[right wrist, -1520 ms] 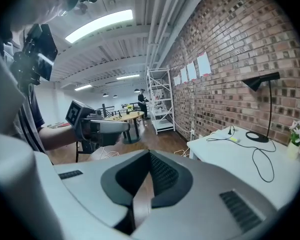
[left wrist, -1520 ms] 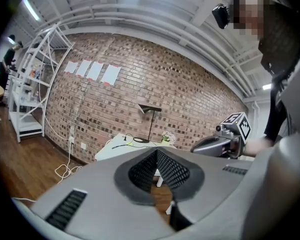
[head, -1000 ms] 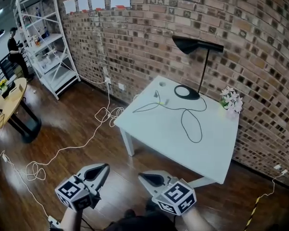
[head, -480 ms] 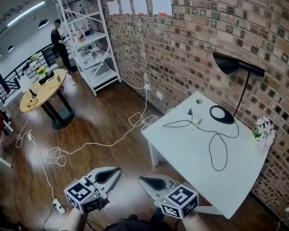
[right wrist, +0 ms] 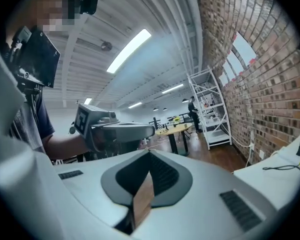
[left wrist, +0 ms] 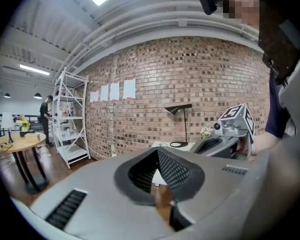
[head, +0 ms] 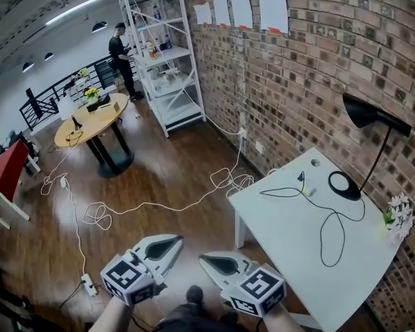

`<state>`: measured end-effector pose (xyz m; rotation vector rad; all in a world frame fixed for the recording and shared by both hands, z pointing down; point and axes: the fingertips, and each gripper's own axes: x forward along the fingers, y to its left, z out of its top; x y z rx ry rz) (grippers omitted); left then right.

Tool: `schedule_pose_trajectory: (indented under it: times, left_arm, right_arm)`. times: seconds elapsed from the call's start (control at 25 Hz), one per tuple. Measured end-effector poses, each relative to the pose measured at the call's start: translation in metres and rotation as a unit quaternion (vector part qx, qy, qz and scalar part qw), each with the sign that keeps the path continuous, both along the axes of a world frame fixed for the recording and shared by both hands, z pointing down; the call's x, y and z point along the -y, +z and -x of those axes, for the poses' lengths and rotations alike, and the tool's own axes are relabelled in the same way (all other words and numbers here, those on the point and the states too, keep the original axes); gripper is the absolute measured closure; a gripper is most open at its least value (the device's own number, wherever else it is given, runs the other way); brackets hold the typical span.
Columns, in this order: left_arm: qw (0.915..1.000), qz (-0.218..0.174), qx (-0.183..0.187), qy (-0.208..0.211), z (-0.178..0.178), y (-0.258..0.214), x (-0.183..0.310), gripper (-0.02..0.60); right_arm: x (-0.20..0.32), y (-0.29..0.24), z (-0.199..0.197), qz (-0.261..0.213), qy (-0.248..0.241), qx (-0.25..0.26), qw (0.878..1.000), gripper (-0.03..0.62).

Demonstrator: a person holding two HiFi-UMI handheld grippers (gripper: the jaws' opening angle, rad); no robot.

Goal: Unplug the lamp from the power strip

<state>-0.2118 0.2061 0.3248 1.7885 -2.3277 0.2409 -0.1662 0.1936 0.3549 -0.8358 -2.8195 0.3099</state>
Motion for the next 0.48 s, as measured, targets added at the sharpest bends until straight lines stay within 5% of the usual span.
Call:
schedule_pose_trajectory:
  times: [0.48]
  left_arm:
    - [0.9991,-0.021,0.013,-0.034,0.056,-0.003,-0.023,0.584]
  right_arm:
    - [-0.020,0.006,0.053,0.013,-0.038,-0.002,0.999,0.608]
